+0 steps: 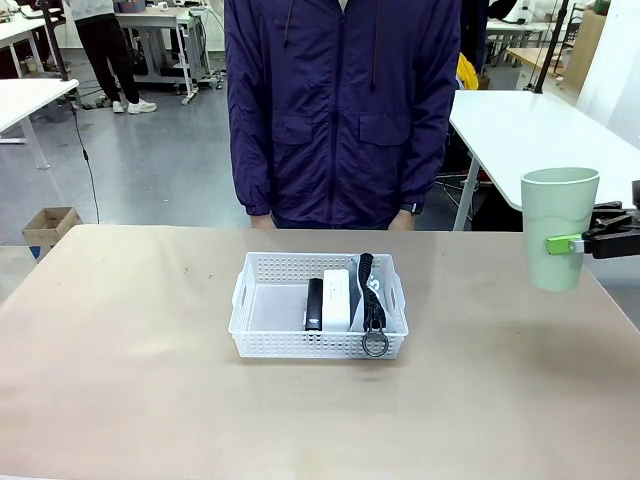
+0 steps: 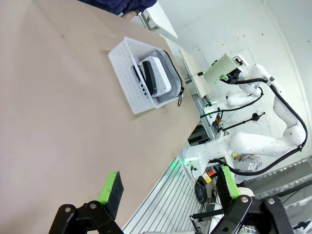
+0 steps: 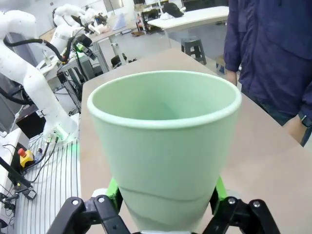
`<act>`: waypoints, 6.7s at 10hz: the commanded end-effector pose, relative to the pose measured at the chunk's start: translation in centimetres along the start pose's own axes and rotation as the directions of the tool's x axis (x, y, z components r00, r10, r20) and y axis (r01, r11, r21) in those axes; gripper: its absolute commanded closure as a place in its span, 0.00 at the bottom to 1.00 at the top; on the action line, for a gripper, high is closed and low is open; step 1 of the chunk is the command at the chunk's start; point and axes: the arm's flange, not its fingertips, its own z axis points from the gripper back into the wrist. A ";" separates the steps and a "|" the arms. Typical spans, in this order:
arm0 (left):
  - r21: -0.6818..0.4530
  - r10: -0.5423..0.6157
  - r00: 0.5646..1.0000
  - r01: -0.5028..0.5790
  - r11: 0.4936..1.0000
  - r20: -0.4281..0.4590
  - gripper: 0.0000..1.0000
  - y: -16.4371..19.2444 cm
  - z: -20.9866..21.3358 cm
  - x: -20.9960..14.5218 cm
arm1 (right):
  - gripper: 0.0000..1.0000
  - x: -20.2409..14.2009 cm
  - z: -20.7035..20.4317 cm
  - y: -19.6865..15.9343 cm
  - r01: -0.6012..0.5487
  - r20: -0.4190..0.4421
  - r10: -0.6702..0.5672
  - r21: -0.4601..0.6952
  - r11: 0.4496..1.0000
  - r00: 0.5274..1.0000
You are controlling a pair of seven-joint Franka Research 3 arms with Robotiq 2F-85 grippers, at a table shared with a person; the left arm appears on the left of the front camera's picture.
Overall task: Efficiently arrange items inside the basket to fit them all.
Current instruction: Pick up the Reusable plastic cup and place it inside the Organizing basket.
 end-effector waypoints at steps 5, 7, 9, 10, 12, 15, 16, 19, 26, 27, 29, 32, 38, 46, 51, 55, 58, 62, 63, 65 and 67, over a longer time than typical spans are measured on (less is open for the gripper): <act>-0.013 0.010 1.000 -0.010 1.000 0.007 0.00 -0.4 0.1 0.1 | 0.16 -0.5 0.4 -0.3 0.013 0.008 -0.013 -0.008 1.000 1.000; -0.013 0.010 1.000 -0.010 1.000 0.007 0.00 -0.4 0.1 0.1 | 0.16 3.3 -2.9 1.4 -0.062 -0.065 0.061 -0.026 0.998 0.996; -0.013 0.010 1.000 -0.010 1.000 0.007 0.00 -0.4 0.1 0.1 | 0.16 8.9 -9.2 4.7 -0.067 -0.181 0.072 0.036 0.997 0.981; -0.013 0.010 1.000 -0.010 1.000 0.007 0.00 -0.4 0.1 0.1 | 0.16 11.9 -13.2 7.0 0.015 -0.254 0.003 0.069 0.998 0.967; -0.013 0.010 1.000 -0.010 1.000 0.007 0.00 -0.4 0.1 0.1 | 0.16 16.1 -21.2 10.2 0.199 -0.387 -0.191 -0.018 0.980 0.902; -0.013 0.010 1.000 -0.010 1.000 0.007 0.00 -0.4 0.1 0.1 | 0.16 19.2 -32.0 13.2 0.360 -0.465 -0.428 -0.231 0.904 0.775; -0.013 0.010 1.000 -0.010 1.000 0.007 0.00 -0.4 0.1 0.1 | 0.16 19.1 -35.0 12.9 0.382 -0.478 -0.501 -0.329 0.864 0.721; -0.013 0.010 1.000 -0.010 1.000 0.007 0.00 -0.4 0.1 0.1 | 0.16 17.9 -37.9 11.8 0.466 -0.446 -0.564 -0.319 0.826 0.695; -0.013 0.010 1.000 -0.010 1.000 0.007 0.00 -0.4 0.1 0.1 | 0.16 15.5 -40.8 11.7 0.556 -0.323 -0.743 -0.506 0.659 0.586; -0.013 0.010 1.000 -0.010 1.000 0.007 0.00 -0.4 0.1 0.1 | 0.16 15.7 -41.9 11.7 0.579 -0.278 -0.788 -0.554 0.599 0.549; -0.013 0.010 1.000 -0.010 1.000 0.007 0.00 -0.4 0.1 0.1 | 0.16 16.0 -44.1 11.8 0.569 -0.269 -0.853 -0.650 0.504 0.448; -0.013 0.010 1.000 -0.010 1.000 0.007 0.00 -0.4 0.1 0.1 | 0.16 15.9 -46.6 11.3 0.547 -0.234 -0.882 -0.710 0.443 0.410; -0.013 0.010 1.000 -0.010 1.000 0.007 0.00 -0.4 0.1 0.1 | 0.16 11.1 -50.6 10.1 0.487 -0.237 -0.912 -0.785 0.382 0.335; -0.013 0.010 1.000 -0.010 1.000 0.007 0.00 -0.4 0.1 0.1 | 0.00 9.8 -51.0 8.9 0.473 -0.219 -0.923 -0.806 0.354 0.318; -0.013 0.010 1.000 -0.010 1.000 0.007 0.00 -0.4 0.1 0.1 | 0.00 10.0 -50.3 8.9 0.508 -0.202 -0.911 -0.776 0.373 0.360; -0.013 0.010 1.000 -0.010 1.000 0.007 0.00 -0.4 0.1 0.1 | 0.00 11.2 -41.7 8.1 0.617 -0.295 -0.884 -0.635 0.465 0.362; -0.013 0.010 1.000 -0.010 1.000 0.007 0.00 -0.4 0.1 0.1 | 0.00 10.0 -27.3 6.8 0.745 -0.435 -0.766 -0.266 0.611 0.473; -0.013 0.010 1.000 -0.010 1.000 0.007 0.00 -0.4 0.1 0.1 | 0.00 4.0 -11.6 2.8 0.861 -0.342 -0.790 0.191 0.472 0.509; -0.013 0.010 1.000 -0.010 1.000 0.007 0.00 -0.4 0.1 0.1 | 0.00 1.6 -9.1 1.7 0.871 -0.330 -0.808 0.240 0.429 0.489; -0.013 0.010 1.000 -0.010 1.000 0.007 0.00 -0.4 0.1 0.1 | 0.00 -3.3 -4.7 0.7 0.794 -0.210 -0.796 0.395 0.462 0.568; -0.013 0.010 1.000 -0.010 1.000 0.007 0.00 -0.4 0.1 0.1 | 0.00 -7.6 -3.9 0.2 0.835 -0.087 -0.866 0.326 0.442 0.493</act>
